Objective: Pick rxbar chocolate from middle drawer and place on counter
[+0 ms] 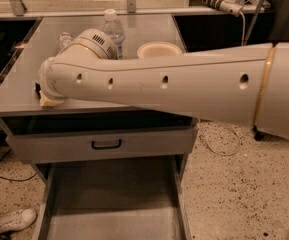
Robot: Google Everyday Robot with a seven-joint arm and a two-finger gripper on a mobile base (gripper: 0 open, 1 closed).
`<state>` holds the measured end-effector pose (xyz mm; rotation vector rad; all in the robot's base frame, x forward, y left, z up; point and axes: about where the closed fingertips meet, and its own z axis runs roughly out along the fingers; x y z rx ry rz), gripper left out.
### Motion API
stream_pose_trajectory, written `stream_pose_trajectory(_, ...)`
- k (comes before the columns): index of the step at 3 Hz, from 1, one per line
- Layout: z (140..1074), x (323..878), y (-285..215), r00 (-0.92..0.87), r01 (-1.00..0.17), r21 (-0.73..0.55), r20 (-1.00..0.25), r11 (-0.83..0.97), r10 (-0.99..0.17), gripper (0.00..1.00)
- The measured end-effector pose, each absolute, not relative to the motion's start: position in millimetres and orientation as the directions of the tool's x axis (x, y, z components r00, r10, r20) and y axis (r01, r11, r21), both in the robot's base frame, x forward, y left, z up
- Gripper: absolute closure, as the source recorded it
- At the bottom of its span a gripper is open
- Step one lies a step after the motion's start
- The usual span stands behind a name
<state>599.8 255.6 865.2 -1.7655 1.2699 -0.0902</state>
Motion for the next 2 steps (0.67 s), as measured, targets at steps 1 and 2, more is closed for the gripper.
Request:
stream_pose_trajectory(1, 865.3, 599.8, 255.6, 0.463, -0.709, -0.705, -0.427, -0.035, -0.777, 0.00)
stream_pose_trajectory(2, 865.3, 599.8, 255.6, 0.463, -0.709, -0.705, -0.427, -0.035, -0.777, 0.00)
